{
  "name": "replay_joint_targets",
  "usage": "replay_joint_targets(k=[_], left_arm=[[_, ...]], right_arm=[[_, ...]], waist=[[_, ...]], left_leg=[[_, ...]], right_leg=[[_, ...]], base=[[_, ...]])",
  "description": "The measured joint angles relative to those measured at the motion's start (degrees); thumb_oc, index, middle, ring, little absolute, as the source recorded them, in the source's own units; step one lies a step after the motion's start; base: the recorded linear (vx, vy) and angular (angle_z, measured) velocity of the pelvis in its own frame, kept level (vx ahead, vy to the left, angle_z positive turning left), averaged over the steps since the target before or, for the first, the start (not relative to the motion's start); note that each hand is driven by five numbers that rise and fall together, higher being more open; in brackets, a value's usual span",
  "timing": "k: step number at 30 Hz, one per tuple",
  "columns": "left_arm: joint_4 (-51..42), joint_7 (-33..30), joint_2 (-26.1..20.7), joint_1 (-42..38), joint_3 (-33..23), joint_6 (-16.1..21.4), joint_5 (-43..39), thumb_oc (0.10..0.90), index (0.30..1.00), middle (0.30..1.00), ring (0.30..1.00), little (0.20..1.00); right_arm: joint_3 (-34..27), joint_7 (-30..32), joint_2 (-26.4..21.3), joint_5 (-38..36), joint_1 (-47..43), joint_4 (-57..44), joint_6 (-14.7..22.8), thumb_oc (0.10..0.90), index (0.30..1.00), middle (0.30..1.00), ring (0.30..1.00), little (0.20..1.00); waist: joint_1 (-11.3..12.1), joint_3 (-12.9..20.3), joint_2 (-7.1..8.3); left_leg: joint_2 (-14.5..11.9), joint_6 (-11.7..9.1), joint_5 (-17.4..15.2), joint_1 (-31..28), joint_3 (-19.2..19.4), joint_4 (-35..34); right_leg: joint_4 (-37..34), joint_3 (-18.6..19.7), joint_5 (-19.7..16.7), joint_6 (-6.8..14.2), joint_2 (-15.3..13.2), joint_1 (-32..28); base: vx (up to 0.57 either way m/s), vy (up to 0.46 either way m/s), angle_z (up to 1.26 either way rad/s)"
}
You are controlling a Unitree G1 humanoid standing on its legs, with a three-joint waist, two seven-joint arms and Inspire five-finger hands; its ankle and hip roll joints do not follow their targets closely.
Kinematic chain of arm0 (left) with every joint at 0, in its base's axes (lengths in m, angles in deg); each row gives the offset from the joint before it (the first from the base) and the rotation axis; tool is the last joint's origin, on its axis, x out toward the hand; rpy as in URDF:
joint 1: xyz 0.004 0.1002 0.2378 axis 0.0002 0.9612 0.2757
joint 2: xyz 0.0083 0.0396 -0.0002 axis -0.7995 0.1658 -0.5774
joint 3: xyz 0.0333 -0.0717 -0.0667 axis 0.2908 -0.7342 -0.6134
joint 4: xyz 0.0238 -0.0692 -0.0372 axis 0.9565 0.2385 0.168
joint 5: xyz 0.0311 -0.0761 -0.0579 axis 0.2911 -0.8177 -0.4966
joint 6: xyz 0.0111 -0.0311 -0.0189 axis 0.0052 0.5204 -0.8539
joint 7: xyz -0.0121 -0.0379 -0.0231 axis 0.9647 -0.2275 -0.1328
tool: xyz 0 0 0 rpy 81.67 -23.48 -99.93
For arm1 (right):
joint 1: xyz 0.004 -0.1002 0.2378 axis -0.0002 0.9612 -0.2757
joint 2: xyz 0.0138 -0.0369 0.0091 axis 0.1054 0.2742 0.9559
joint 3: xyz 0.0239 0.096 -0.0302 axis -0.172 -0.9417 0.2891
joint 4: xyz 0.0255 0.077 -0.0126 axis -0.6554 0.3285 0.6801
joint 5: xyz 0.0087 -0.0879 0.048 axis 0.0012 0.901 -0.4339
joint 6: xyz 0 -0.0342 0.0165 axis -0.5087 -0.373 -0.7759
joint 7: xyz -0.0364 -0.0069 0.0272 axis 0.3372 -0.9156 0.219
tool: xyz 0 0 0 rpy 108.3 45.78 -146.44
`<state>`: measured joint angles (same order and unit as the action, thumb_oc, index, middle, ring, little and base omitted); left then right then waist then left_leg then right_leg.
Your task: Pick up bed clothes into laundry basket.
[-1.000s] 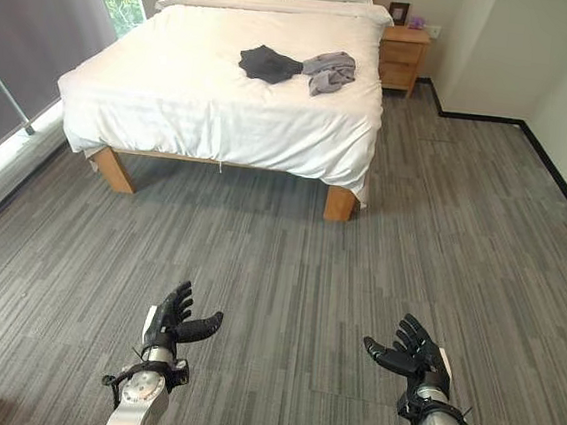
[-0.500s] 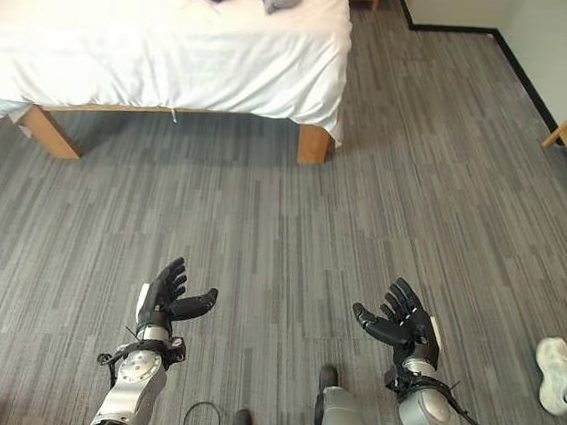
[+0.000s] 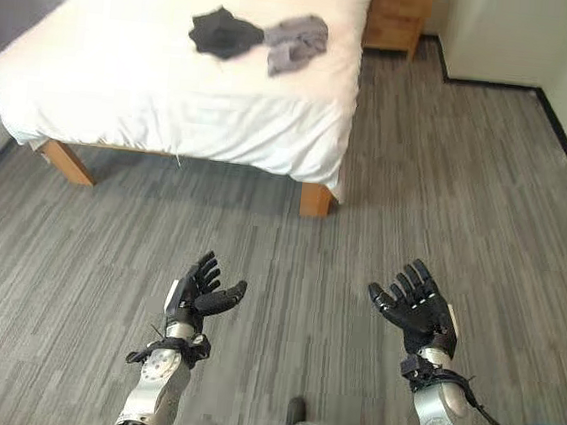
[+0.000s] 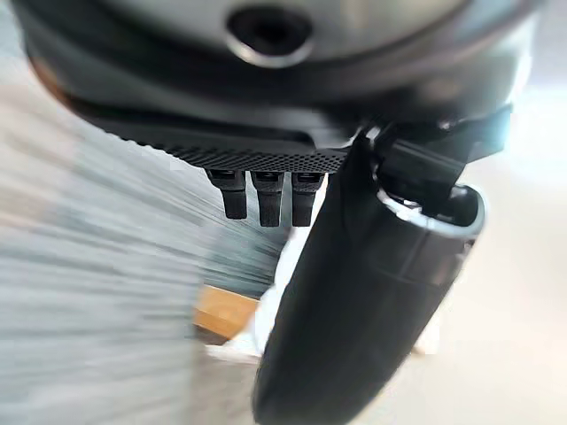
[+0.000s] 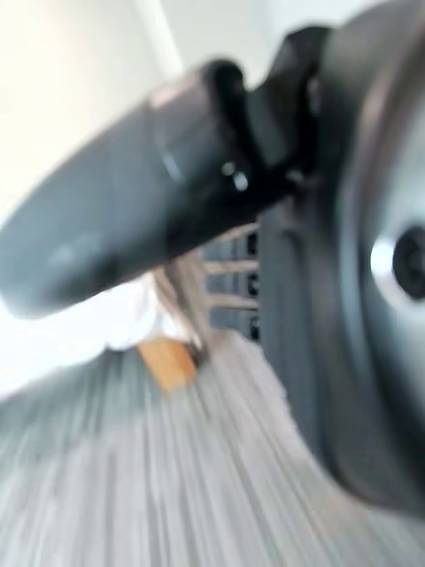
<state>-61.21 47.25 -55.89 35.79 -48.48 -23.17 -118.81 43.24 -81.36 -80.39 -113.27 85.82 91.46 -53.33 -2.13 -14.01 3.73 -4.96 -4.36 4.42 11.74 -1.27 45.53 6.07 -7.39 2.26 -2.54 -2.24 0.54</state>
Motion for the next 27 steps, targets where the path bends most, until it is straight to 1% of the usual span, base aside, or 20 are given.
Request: replay_joint_targets(k=[2,3,4,7,8,9,10,12,13,15,17,18,19,21,22,23,24,25,26,27], left_arm=[[-1.0,0.24,-0.59,0.23,-0.1,0.0,-0.76,0.8,0.9,0.9,0.9,0.9],[-1.42,0.52,-1.25,0.38,0.02,-0.05,-0.57,0.8,0.9,0.9,0.9,0.9],[-1.6,1.14,-1.67,0.46,-0.1,0.09,-0.31,0.8,0.9,0.9,0.9,0.9],[-1.48,1.18,-2.23,1.17,-1.6,0.24,0.35,0.8,0.9,0.9,0.9,0.9],[-1.44,1.15,-1.82,1.44,-2.8,0.29,-0.06,0.8,0.9,0.9,0.9,0.9],[-1.44,1.07,-0.55,1.88,-3.69,0.49,-2.19,0.8,0.9,0.9,0.9,0.9],[-1.8,1.19,0.57,2.9,-4.99,1.0,-5.03,0.8,0.9,0.9,0.9,0.9],[-2.17,1.11,2.77,6.14,-5.45,1.97,-9.8,0.8,0.9,0.9,0.9,0.9],[-2.21,1.08,2.6,7.26,-4.93,1.7,-9.83,0.8,0.9,0.9,0.9,0.9],[-3.14,1.12,2.57,8.31,-3.2,0.98,-9.64,0.8,0.9,0.9,0.9,0.9],[-4.15,1.42,1.97,7.44,-1.38,0.02,-9.51,0.8,0.9,0.9,0.9,0.9],[-5.82,1.7,1.69,5.97,-0.52,-0.4,-9.44,0.8,0.9,0.9,0.9,0.9],[-7.16,2.3,1.26,4.02,0.42,-0.48,-8.65,0.8,0.9,0.9,0.9,0.9],[-10.06,4.03,0.03,-0.96,1.03,-0.16,-8.14,0.8,0.9,0.9,0.9,0.9],[-10.49,4.12,-0.41,-2.87,1.73,0.25,-8.16,0.8,0.9,0.9,0.9,0.9],[-10.59,4.87,0.03,-5.05,2.2,0.38,-8.56,0.8,0.9,0.9,0.9,0.9],[-10.44,5.49,-0.63,-7.13,3.02,0.85,-8.67,0.8,0.9,0.9,0.9,0.9],[-10.47,6.53,-1.51,-8.83,4.0,0.98,-8.76,0.8,0.9,0.9,0.9,0.9],[-10.58,7.73,-2.18,-8.64,5.83,1.06,-9.32,0.8,0.9,0.9,0.9,0.9],[-10.81,8.6,-3.62,-7.57,6.6,1.15,-10.03,0.8,0.9,0.9,0.9,0.9]], right_arm=[[0.84,0.26,0.05,-0.02,-2.21,-0.08,0.14,0.8,0.9,0.9,0.9,0.9],[2.06,0.37,-0.1,0.03,-2.6,-0.31,0.44,0.8,0.9,0.9,0.9,0.9],[2.44,0.33,-0.23,0.09,-2.93,-0.3,0.51,0.8,0.9,0.9,0.9,0.9],[7.57,-0.18,-1.69,2.77,-3.12,-0.09,0.19,0.8,0.9,0.9,0.9,0.9],[8.55,-0.69,-1.59,3.97,-3.07,-0.08,-0.26,0.8,0.9,0.9,0.9,0.9],[9.41,-0.73,-1.73,4.79,-3.03,-0.14,-0.51,0.8,0.9,0.9,0.9,0.9],[10.01,-1.27,-1.58,5.3,-2.95,-0.45,-1.04,0.8,0.9,0.9,0.9,0.9],[10.88,-2.67,-1.41,5.57,0.3,-4.23,-1.85,0.8,0.9,0.9,0.9,0.9],[11.03,-3.24,-0.48,6.98,1.67,-4.88,-2.28,0.8,0.9,0.9,0.9,0.9],[10.86,-3.16,0.4,8.49,3.86,-5.85,-3.17,0.8,0.9,0.9,0.9,0.9],[9.67,-2.88,1.37,9.04,4.45,-8.25,-3.17,0.8,0.9,0.9,0.9,0.9],[8.71,-2.83,1.68,9.05,4.12,-9.66,-2.9,0.8,0.9,0.9,0.9,0.9],[7.88,-2.81,1.29,9.39,4.16,-10.62,-2.91,0.8,0.9,0.9,0.9,0.9],[6.82,-2.96,-0.42,10.19,2.82,-10.96,-2.86,0.8,0.9,0.9,0.9,0.9],[6.36,-2.96,-1.21,10.24,2.39,-10.91,-2.78,0.8,0.9,0.9,0.9,0.9],[6.39,-3.25,-2.96,9.99,1.8,-10.81,-2.86,0.8,0.9,0.9,0.9,0.9],[6.69,-4.38,-5.58,9.79,1.16,-10.66,-3.03,0.8,0.9,0.9,0.9,0.9],[6.85,-4.91,-7.52,9.78,1.04,-10.62,-3.45,0.8,0.9,0.9,0.9,0.9],[6.86,-5.83,-8.71,9.66,0.73,-10.55,-4.31,0.8,0.9,0.9,0.9,0.9],[6.82,-6.27,-9.15,9.64,0.68,-10.53,-4.38,0.8,0.9,0.9,0.9,0.9]], waist=[[1.65,0.39,-0.62],[2.99,0.96,-1.75],[4.24,1.28,-2.32],[9.54,2.68,-4.84],[10.43,2.66,-4.55],[11.09,2.73,-4.45],[11.48,3.03,-4.23],[12.34,5.6,-4.69],[12.14,6.03,-3.46],[12.16,6.45,-0.83],[8.56,5.49,-1.28],[6.78,3.86,-2.18],[5.35,3.07,-3.1],[3.98,1.96,-3.01],[2.83,1.7,-3.24],[1.66,1.39,-3.72],[0.26,0.64,-4.41],[-0.12,0.36,-3.15],[0.13,0.87,-1.61],[0.2,1.84,0.01]], left_leg=[[1.12,0.65,-0.7,2.95,4.48,-11.07],[1.63,0.87,-0.55,4.55,5.9,-16.64],[1.93,0.94,-0.43,4.7,5.87,-22.79],[4.87,1.61,1.97,5.13,4.63,-46.92],[6.09,1.81,1.87,5.9,4.87,-48.04],[6.66,2.01,2.0,6.65,5.79,-47.02],[7.13,3.4,2.57,7.42,7.12,-44.96],[7.24,7.75,1.3,6.48,8.87,-42.61],[7.54,11.26,7.34,4.49,8.66,-42.58],[9.06,11.9,6.14,-0.81,9.4,-44.33],[11.26,14.08,2.41,-6.29,5.79,-45.44],[11.61,13.56,2.74,-10.69,4.14,-47.13],[11.33,13.07,2.25,-13.78,-0.43,-48.65],[11.12,11.24,0.92,-17.28,-5.2,-48.77],[11.08,11.76,0.29,-18.2,-7.46,-48.63],[10.85,10.49,-0.97,-18.92,-11.71,-48.38],[9.67,9.68,-2.19,-19.04,-14.99,-47.23],[10.35,9.9,-2.26,-20.67,-14.64,-47.44],[10.86,8.78,-3.27,-22.35,-16.1,-47.8],[11.71,8.08,-4.2,-23.91,-17.03,-48.43]], right_leg=[[-4.35,0.37,0.78,0.7,2.17,-5.2],[-6.48,0.86,2.3,2.58,3.69,-7.07],[-7.09,1.56,1.87,1.35,4.92,-8.1],[-9.92,5.24,5.72,0.16,9.0,-14.4],[-10.11,5.96,6.71,-0.42,9.16,-16.35],[-10.33,6.79,8.15,0.97,9.2,-18.23],[-10.11,7.93,9.33,1.15,9.11,-19.73],[-8.54,10.25,11.77,4.4,9.36,-22.82],[0.73,10.67,15.19,6.7,8.67,-20.96],[29.27,6.99,14.52,8.91,5.13,-10.12],[44.93,3.07,12.4,7.14,-0.11,-3.68],[50.48,2.54,12.51,7.26,-2.66,-0.14],[50.81,2.29,13.1,6.71,-3.97,2.81],[47.62,1.05,13.3,7.78,-7.89,9.91],[41.35,0.37,13.26,8.44,-8.62,11.08],[34.25,2.11,13.03,8.85,-7.63,12.52],[23.57,8.63,11.57,10.52,-4.2,11.64],[14.14,11.21,7.77,12.46,-3.83,11.43],[7.57,15.2,2.66,12.37,-3.7,11.27],[4.41,16.35,-2.78,10.93,-4.38,11.33]], base=[[0.91,0.004,-0.22],[1.03,-0.007,-0.3],[0.83,-0.035,-0.39],[0.68,-0.035,-0.6],[0.59,0.05,-0.39],[0.61,0.085,-0.37],[0.58,0.117,-0.51],[0.6,0.149,-0.56],[0.57,0.224,-0.42],[0.58,0.254,-0.29],[0.65,0.142,0.34],[0.5,-0.003,0.76],[0.55,-0.121,0.84],[0.67,-0.381,1.12],[0.64,-0.394,1.29],[0.38,-0.213,1.56],[0.32,-0.199,1.84],[0.32,-0.201,1.72],[0.35,-0.285,1.32],[0.25,-0.246,1.03]])
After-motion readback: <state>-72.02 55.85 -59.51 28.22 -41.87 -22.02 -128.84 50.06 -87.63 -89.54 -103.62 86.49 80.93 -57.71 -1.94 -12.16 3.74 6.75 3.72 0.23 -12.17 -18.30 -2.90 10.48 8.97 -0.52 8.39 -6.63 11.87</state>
